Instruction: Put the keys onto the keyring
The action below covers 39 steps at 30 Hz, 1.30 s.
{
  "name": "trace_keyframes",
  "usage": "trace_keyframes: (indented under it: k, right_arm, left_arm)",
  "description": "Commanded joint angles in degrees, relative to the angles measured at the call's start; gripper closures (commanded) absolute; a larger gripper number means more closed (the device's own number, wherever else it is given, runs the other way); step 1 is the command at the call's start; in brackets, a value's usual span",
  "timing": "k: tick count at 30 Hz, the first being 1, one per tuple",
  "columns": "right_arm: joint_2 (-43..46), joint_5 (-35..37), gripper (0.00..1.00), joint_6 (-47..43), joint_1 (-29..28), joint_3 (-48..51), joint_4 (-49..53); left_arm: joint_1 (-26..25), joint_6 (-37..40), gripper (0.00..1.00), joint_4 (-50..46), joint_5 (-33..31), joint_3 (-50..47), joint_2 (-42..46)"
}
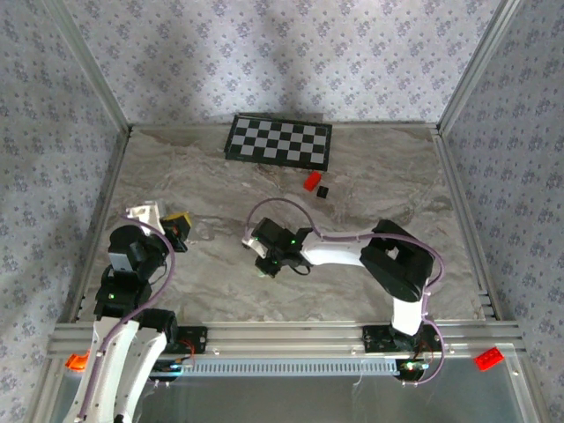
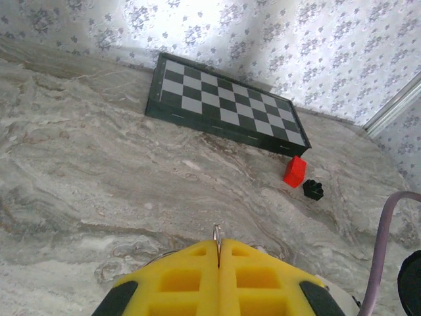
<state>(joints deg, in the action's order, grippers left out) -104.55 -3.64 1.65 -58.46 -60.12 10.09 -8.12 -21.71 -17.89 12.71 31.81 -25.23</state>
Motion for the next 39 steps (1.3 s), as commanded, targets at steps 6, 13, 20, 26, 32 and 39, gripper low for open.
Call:
trace_keyframes:
  k: [6,13,20,26,32,39]
  right_arm:
    - [7.53,-2.03,0.87,5.50,2.72,7.61,1.50]
    - [13.08,-1.90,0.92,7.03,4.40,12.29,0.74]
    - [17.69,-2.16,0.92,7.80,5.98,14.56,2.98]
    - [18.95,-2.32,0.93,8.58,7.38,15.29,4.91]
    - [20.15,-2.88,0.92,10.02,9.04,17.16,5.49]
    - [22.22,-3.74,0.91,11.13,10.09,19.35,6.79]
  left_arm:
    - [0.41,-1.55,1.00,7.08,7.70,-0.86,-1.59]
    - [-1.31,-2.46,1.00,9.70,11.78,-1.40,-3.82]
    - [-9.90,-0.48,1.00,9.71,9.50,-0.87,-6.64]
    - [-14.92,0.34,1.00,9.97,7.44,-1.14,-7.64]
    - [-17.22,1.30,1.00,10.07,7.59,-1.14,-7.76]
    - [-19.01,1.94,1.00,11.14,8.44,-1.40,-8.98]
